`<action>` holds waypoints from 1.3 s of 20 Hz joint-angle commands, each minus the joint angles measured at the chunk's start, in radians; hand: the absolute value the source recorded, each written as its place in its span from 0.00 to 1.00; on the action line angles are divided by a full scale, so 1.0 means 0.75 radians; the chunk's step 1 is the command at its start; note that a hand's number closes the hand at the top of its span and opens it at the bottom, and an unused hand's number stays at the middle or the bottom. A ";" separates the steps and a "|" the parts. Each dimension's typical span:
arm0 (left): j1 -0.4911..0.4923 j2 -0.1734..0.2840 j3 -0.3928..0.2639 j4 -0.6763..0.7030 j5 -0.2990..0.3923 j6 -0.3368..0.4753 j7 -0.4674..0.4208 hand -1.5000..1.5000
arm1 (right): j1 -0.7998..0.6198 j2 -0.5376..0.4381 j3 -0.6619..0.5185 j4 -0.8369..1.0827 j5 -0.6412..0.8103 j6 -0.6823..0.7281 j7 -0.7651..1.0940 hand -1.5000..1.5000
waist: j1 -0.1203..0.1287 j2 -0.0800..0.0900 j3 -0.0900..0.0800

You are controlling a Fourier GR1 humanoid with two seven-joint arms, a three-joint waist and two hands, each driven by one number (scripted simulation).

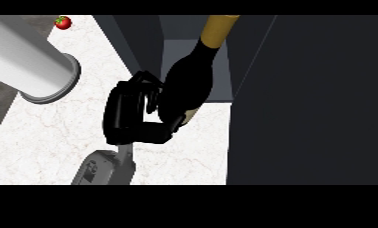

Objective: Pick up the wine, place it into the cabinet and close the cabinet

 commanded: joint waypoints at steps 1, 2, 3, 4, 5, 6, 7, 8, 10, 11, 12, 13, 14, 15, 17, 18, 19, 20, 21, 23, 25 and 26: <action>-0.084 -0.001 -0.072 0.116 -0.046 0.097 -0.045 1.00 | -0.013 0.020 0.064 -0.052 0.046 -0.036 0.066 0.00 | 0.002 -0.001 0.000; -0.064 -0.001 -0.038 0.075 -0.086 0.074 -0.003 1.00 | 0.146 0.036 0.034 0.016 0.030 0.064 -0.142 0.00 | 0.001 -0.002 0.000; -0.149 -0.001 -0.099 0.166 -0.051 0.156 -0.020 1.00 | 0.026 -0.038 -0.051 -0.029 -0.079 0.046 0.003 0.00 | -0.002 -0.001 0.000; -0.138 -0.001 -0.155 0.219 -0.050 0.193 -0.102 1.00 | 0.036 -0.012 -0.022 -0.045 -0.022 0.016 -0.001 0.00 | -0.003 0.000 0.000; -0.138 -0.001 -0.124 0.259 -0.059 0.138 -0.084 1.00 | -0.012 -0.017 -0.034 -0.017 -0.028 0.007 0.004 0.00 | 0.000 0.000 0.000; -0.225 -0.001 -0.116 0.233 -0.077 0.181 0.026 1.00 | -0.009 0.029 0.043 -0.021 0.037 -0.028 0.015 0.00 | 0.001 -0.001 0.000; -0.278 -0.001 -0.160 0.391 -0.020 0.215 -0.106 1.00 | -0.001 0.034 0.038 0.005 0.059 -0.022 -0.024 0.00 | -0.007 0.001 0.000; -0.274 -0.001 -0.231 0.401 0.017 0.284 -0.149 1.00 | 0.011 0.034 0.069 -0.046 0.078 -0.026 0.004 0.00 | -0.007 0.001 -0.001; -0.243 -0.001 -0.225 0.384 0.043 0.278 -0.157 1.00 | 0.057 0.016 0.030 -0.065 -0.004 0.006 0.013 0.00 | -0.002 -0.001 0.000; -0.142 -0.001 -0.183 0.346 0.010 0.205 -0.163 1.00 | 0.013 -0.002 -0.028 0.030 -0.030 0.022 -0.036 0.00 | 0.004 -0.001 0.000; -0.286 -0.001 -0.216 0.475 0.085 0.292 -0.196 1.00 | 0.044 -0.026 -0.071 -0.029 -0.073 0.040 -0.030 0.00 | -0.005 0.000 0.000; -0.342 -0.001 -0.220 0.506 0.121 0.313 -0.168 1.00 | -0.003 0.005 0.004 0.000 0.016 0.002 -0.011 0.00 | -0.004 0.001 0.000; -0.265 -0.001 -0.200 0.454 0.099 0.276 -0.160 1.00 | 0.086 0.017 0.015 -0.022 0.027 0.038 -0.066 0.00 | -0.001 -0.001 0.000; -0.310 -0.001 -0.263 0.530 0.179 0.342 -0.247 1.00 | -0.068 0.012 0.018 0.055 0.047 -0.020 -0.011 0.00 | -0.002 0.001 -0.001; -0.292 -0.001 -0.187 0.529 0.142 0.263 -0.198 1.00 | -0.108 -0.053 -0.092 -0.041 -0.097 -0.030 0.122 0.00 | 0.001 0.000 0.000; -0.281 -0.001 -0.175 0.602 0.141 0.224 -0.240 1.00 | -0.066 0.032 0.072 -0.090 0.047 -0.086 0.130 0.00 | 0.001 0.000 -0.001; -0.320 -0.001 -0.209 0.587 0.185 0.300 -0.240 1.00 | 0.049 -0.028 -0.060 -0.043 -0.090 0.038 0.017 0.00 | -0.004 0.000 0.000; -0.409 -0.001 -0.229 0.660 0.228 0.364 -0.264 1.00 | -0.062 -0.021 -0.022 -0.053 -0.054 -0.019 0.083 0.00 | -0.006 0.001 -0.001; -0.390 -0.001 -0.157 0.757 0.221 0.230 -0.312 1.00 | -0.072 -0.020 0.008 -0.110 -0.020 -0.055 0.154 0.00 | -0.005 0.001 -0.001; -0.303 -0.001 -0.176 0.754 0.242 0.194 -0.362 1.00 | -0.026 0.024 0.059 -0.015 0.063 -0.029 0.035 0.00 | 0.000 0.001 -0.001; -0.378 -0.001 -0.272 0.816 0.340 0.299 -0.393 1.00 | -0.010 0.001 0.003 -0.038 -0.029 0.003 0.026 0.00 | -0.010 0.002 -0.001; -0.471 -0.001 -0.247 0.801 0.321 0.316 -0.307 1.00 | -0.104 -0.042 -0.057 -0.042 -0.080 -0.040 0.142 0.00 | -0.007 0.001 -0.001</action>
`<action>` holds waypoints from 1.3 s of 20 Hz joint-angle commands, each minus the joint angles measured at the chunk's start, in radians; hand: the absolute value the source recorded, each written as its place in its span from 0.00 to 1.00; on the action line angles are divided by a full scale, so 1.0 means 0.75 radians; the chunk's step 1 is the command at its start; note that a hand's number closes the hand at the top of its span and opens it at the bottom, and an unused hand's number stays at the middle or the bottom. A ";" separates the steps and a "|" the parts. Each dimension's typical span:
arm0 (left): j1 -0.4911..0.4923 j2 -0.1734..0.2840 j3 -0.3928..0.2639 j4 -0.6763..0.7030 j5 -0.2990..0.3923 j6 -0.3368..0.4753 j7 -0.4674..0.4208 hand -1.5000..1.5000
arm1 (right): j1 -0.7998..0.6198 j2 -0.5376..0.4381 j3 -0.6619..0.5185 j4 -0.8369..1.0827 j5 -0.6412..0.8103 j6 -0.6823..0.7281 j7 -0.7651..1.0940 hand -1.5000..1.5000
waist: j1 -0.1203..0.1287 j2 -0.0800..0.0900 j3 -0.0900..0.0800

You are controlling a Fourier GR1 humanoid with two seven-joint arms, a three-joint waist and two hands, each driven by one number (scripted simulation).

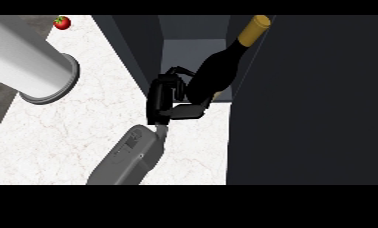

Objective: Pick up the wine, place it into the cabinet and close the cabinet

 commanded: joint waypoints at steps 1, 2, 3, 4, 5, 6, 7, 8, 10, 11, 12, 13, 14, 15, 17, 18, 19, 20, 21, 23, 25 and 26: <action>-0.013 0.000 0.030 0.187 0.072 -0.100 -0.157 1.00 | 0.018 0.009 -0.005 0.070 0.004 0.026 -0.065 0.00 | -0.002 0.002 0.000; 0.064 0.000 -0.017 0.062 0.048 -0.023 -0.105 1.00 | -0.033 -0.011 -0.032 0.067 -0.012 0.017 -0.046 0.00 | 0.005 -0.001 0.000; 0.053 0.000 -0.061 0.103 0.117 0.006 -0.164 1.00 | 0.035 -0.032 -0.078 -0.060 -0.081 0.005 0.038 0.00 | -0.004 -0.001 0.000; 0.016 0.000 0.022 0.091 0.065 -0.056 -0.072 1.00 | -0.036 -0.087 -0.137 -0.037 -0.163 0.019 0.100 0.00 | 0.004 -0.001 0.000; -0.105 0.000 0.010 0.322 0.224 -0.100 -0.238 1.00 | -0.074 -0.033 -0.043 0.011 -0.039 -0.011 0.042 0.00 | -0.013 0.004 -0.001; 0.018 0.000 -0.018 0.165 0.179 -0.089 -0.193 1.00 | 0.027 -0.048 -0.110 0.064 -0.100 0.077 -0.064 0.00 | -0.001 0.000 0.000; 0.015 0.000 0.080 0.239 0.163 -0.180 -0.217 1.00 | -0.039 -0.038 -0.087 0.080 -0.070 0.026 -0.017 0.00 | 0.003 0.001 0.000; 0.001 0.000 0.067 0.303 0.230 -0.212 -0.309 1.00 | -0.024 -0.005 -0.016 0.007 -0.024 -0.011 0.031 0.00 | -0.004 0.002 -0.001; -0.060 0.000 0.054 0.348 0.316 -0.233 -0.304 1.00 | 0.019 -0.017 -0.045 0.091 -0.036 0.073 -0.088 0.00 | -0.008 0.003 0.000; -0.119 0.000 0.052 0.349 0.321 -0.226 -0.225 1.00 | 0.042 -0.024 -0.065 -0.020 -0.100 0.049 -0.016 0.00 | -0.009 0.001 0.000; -0.155 0.000 0.138 0.456 0.296 -0.304 -0.261 1.00 | 0.017 0.026 0.011 0.030 0.000 0.009 -0.030 0.00 | -0.005 0.002 0.000; -0.149 0.000 0.025 0.512 0.407 -0.297 -0.368 1.00 | -0.065 0.001 -0.015 0.047 -0.024 -0.012 0.008 0.00 | -0.016 0.005 -0.001; -0.222 0.000 0.013 0.520 0.439 -0.255 -0.329 1.00 | 0.057 0.017 -0.010 0.022 -0.005 0.036 -0.068 0.00 | -0.022 0.004 -0.001; -0.205 0.000 0.019 0.567 0.425 -0.284 -0.361 1.00 | 0.039 -0.022 -0.081 0.079 -0.061 0.072 -0.095 0.00 | -0.016 0.004 0.000; -0.236 0.000 0.015 0.532 0.399 -0.279 -0.266 1.00 | 0.001 -0.019 -0.057 0.037 -0.047 0.027 -0.020 0.00 | -0.007 0.001 0.000; -0.188 0.000 0.094 0.590 0.331 -0.416 -0.316 1.00 | 0.121 0.012 -0.033 -0.026 -0.052 0.047 -0.045 0.00 | -0.004 0.000 0.000; -0.283 0.000 -0.037 0.597 0.512 -0.253 -0.358 1.00 | 0.084 0.010 -0.046 0.072 -0.037 0.089 -0.152 0.00 | -0.028 0.006 -0.001; -0.282 0.000 -0.050 0.568 0.501 -0.247 -0.341 1.00 | 0.055 0.000 -0.040 -0.031 -0.090 0.024 0.010 0.00 | -0.021 0.003 -0.001; -0.254 0.000 -0.015 0.555 0.440 -0.288 -0.301 1.00 | 0.038 0.006 -0.051 0.113 -0.038 0.063 -0.109 0.00 | -0.006 0.002 0.000; -0.394 0.000 0.021 0.642 0.503 -0.271 -0.255 1.00 | 0.024 -0.039 -0.098 0.066 -0.112 0.077 -0.062 0.00 | -0.020 0.004 0.000; -0.401 0.000 0.034 0.712 0.526 -0.346 -0.314 1.00 | 0.038 -0.041 -0.121 0.092 -0.134 0.095 -0.095 0.00 | -0.021 0.005 0.000; -0.416 0.000 0.041 0.699 0.550 -0.325 -0.303 1.00 | 0.079 0.047 0.004 0.047 0.003 0.039 -0.104 0.00 | -0.020 0.004 0.000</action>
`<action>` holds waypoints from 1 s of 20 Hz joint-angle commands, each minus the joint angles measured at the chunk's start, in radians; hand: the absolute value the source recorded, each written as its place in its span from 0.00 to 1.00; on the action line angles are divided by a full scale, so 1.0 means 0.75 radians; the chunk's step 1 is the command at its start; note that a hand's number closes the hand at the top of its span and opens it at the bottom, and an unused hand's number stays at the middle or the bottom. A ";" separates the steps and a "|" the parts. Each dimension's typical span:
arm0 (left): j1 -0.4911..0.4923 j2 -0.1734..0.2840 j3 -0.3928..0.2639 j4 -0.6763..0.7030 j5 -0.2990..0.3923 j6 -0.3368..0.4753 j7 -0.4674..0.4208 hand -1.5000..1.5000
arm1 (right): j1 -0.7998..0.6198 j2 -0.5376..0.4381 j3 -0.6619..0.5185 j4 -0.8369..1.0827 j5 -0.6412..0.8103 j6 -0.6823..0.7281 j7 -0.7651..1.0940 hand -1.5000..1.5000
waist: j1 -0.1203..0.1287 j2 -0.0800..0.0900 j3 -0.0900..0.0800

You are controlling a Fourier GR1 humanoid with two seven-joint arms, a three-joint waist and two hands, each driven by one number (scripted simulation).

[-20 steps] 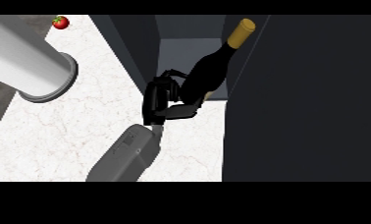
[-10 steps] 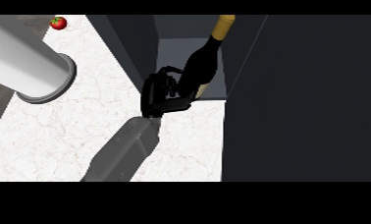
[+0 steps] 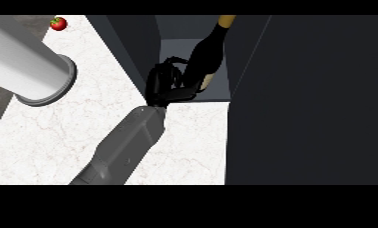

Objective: Pick up the wine, place it into the cabinet and close the cabinet

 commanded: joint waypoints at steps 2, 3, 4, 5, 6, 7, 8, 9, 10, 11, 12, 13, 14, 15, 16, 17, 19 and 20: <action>-0.111 -0.001 -0.015 0.043 0.088 0.024 0.034 1.00 | -0.025 0.009 0.032 0.068 0.051 0.018 -0.051 0.00 | -0.003 0.000 0.000; -0.159 -0.001 -0.015 0.108 0.127 0.001 0.005 1.00 | -0.020 -0.002 0.050 -0.052 -0.013 -0.011 0.081 0.00 | -0.029 0.005 -0.001; -0.127 0.000 0.017 0.128 0.072 -0.058 -0.014 1.00 | 0.116 0.046 0.073 -0.049 0.038 0.025 -0.040 0.00 | -0.008 0.000 0.000; -0.098 -0.001 -0.025 0.169 0.110 -0.102 -0.069 1.00 | 0.003 -0.009 -0.004 0.075 0.005 0.050 -0.070 0.00 | -0.017 0.006 0.000; -0.117 -0.001 0.068 0.177 0.061 -0.113 -0.047 1.00 | 0.035 0.028 0.052 -0.017 0.067 -0.003 -0.024 0.00 | 0.005 -0.001 0.000; -0.148 -0.001 0.009 0.193 0.115 -0.092 -0.047 1.00 | 0.025 0.025 0.054 0.006 0.063 0.011 -0.043 0.00 | -0.013 0.003 0.000; -0.213 -0.001 -0.008 0.152 0.145 -0.005 0.016 1.00 | -0.029 -0.012 -0.025 0.058 -0.021 0.030 -0.051 0.00 | -0.020 0.004 0.000; -0.255 -0.001 0.012 0.148 0.134 -0.012 0.070 1.00 | 0.016 0.016 0.037 0.018 0.041 0.024 -0.055 0.00 | -0.012 0.001 0.000; -0.238 -0.001 0.024 0.220 0.139 -0.033 0.008 1.00 | -0.009 -0.011 -0.009 0.085 0.016 0.042 -0.069 0.00 | -0.014 0.005 0.000; -0.277 -0.001 0.038 0.253 0.137 -0.044 0.051 1.00 | 0.012 -0.003 0.007 0.006 -0.007 0.018 -0.006 0.00 | -0.017 0.004 0.000; -0.286 -0.001 0.058 0.255 0.132 -0.008 0.055 1.00 | 0.051 -0.007 0.006 -0.003 0.003 0.046 -0.044 0.00 | -0.011 0.002 0.000; -0.192 -0.001 -0.014 0.230 0.174 0.007 -0.010 1.00 | -0.038 -0.015 0.009 -0.018 -0.005 -0.008 0.045 0.00 | -0.027 0.006 -0.001; -0.201 -0.001 -0.065 0.189 0.178 0.072 0.057 1.00 | 0.035 0.020 0.056 -0.038 0.031 0.020 -0.023 0.00 | -0.029 0.003 0.000; -0.275 -0.001 0.018 0.352 0.112 -0.050 0.025 1.00 | -0.018 -0.050 -0.033 0.019 -0.044 0.045 0.010 0.00 | -0.018 0.008 0.000; -0.278 -0.001 0.039 0.368 0.125 -0.035 0.047 1.00 | -0.010 0.016 0.042 0.039 0.060 0.014 -0.047 0.00 | -0.013 0.007 0.000; -0.243 -0.001 -0.039 0.305 0.175 0.040 0.043 1.00 | -0.017 0.017 0.087 -0.031 0.039 0.003 0.027 0.00 | -0.050 0.012 -0.001; -0.289 -0.001 0.016 0.373 0.174 -0.003 0.015 1.00 | -0.108 0.009 0.054 0.023 0.041 -0.034 0.047 0.00 | -0.040 0.015 -0.001; -0.327 -0.001 0.048 0.449 0.149 -0.055 0.040 1.00 | -0.039 0.015 0.060 0.040 0.039 0.009 -0.012 0.00 | -0.033 0.014 -0.001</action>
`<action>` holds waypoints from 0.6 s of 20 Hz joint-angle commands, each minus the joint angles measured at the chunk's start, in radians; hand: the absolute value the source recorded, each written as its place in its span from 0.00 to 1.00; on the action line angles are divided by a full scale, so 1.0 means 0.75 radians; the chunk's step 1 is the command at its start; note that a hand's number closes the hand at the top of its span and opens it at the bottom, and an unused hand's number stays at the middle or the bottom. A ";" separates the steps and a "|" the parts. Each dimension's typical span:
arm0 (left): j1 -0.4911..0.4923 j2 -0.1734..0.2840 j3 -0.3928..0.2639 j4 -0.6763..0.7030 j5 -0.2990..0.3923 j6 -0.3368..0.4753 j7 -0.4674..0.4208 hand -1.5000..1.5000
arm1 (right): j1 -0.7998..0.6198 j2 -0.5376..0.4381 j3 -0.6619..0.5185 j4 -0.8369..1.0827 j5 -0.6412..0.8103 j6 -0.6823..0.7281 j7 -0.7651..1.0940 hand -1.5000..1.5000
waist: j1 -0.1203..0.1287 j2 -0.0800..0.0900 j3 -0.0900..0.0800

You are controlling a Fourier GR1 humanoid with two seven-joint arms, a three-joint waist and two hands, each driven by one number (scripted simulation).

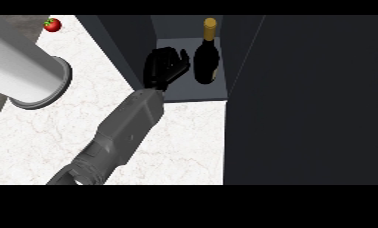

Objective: Pick up the wine, place it into the cabinet and close the cabinet

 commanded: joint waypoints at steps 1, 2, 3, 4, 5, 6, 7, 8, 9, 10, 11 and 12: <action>-0.017 0.000 0.007 0.037 0.039 0.030 -0.024 1.00 | 0.037 0.013 0.018 -0.040 -0.027 0.009 0.001 0.00 | -0.027 0.005 0.000; 0.038 0.000 0.010 0.091 -0.007 -0.082 -0.069 1.00 | -0.025 -0.037 -0.050 0.003 -0.044 0.009 0.023 0.00 | 0.000 0.002 0.000; -0.018 0.000 0.012 0.084 0.009 -0.013 -0.057 1.00 | -0.066 0.001 0.007 0.065 0.023 -0.013 -0.002 0.00 | -0.007 0.005 0.000; -0.033 0.000 0.029 0.067 0.014 0.002 -0.058 1.00 | -0.064 -0.020 -0.040 0.040 -0.023 -0.025 0.040 0.00 | 0.001 0.001 0.000; 0.018 0.000 0.037 0.110 0.017 -0.031 -0.134 1.00 | -0.050 -0.017 -0.010 -0.001 -0.022 -0.021 0.060 0.00 | -0.013 0.006 -0.001; 0.014 0.000 0.060 0.142 0.013 -0.082 -0.146 1.00 | 0.022 -0.003 -0.021 -0.024 -0.016 0.005 -0.018 0.00 | -0.012 0.005 0.000; -0.032 0.000 0.092 0.127 0.043 -0.040 -0.104 1.00 | -0.025 -0.004 -0.005 -0.019 -0.012 -0.013 0.020 0.00 | -0.004 0.003 0.000; -0.002 0.000 0.092 0.091 0.055 -0.011 -0.184 1.00 | 0.035 0.022 0.031 -0.042 0.019 -0.009 -0.004 0.00 | -0.012 0.002 0.000; -0.026 0.000 0.071 0.061 0.051 0.029 -0.141 1.00 | -0.058 -0.021 -0.022 0.030 -0.007 -0.007 0.014 0.00 | -0.002 0.000 0.000; 0.005 0.000 0.096 0.144 0.032 -0.032 -0.256 1.00 | -0.008 0.023 0.035 -0.012 0.036 -0.027 0.008 0.00 | -0.006 0.006 -0.001; -0.004 0.000 0.092 0.172 0.014 -0.060 -0.262 1.00 | -0.027 -0.015 -0.010 0.039 0.013 0.022 -0.044 0.00 | -0.005 0.008 0.000; -0.041 0.024 0.116 0.168 0.024 -0.049 -0.259 0.00 | -0.027 -0.017 -0.010 -0.065 -0.015 -0.024 0.056 0.00 | 0.000 0.003 -0.001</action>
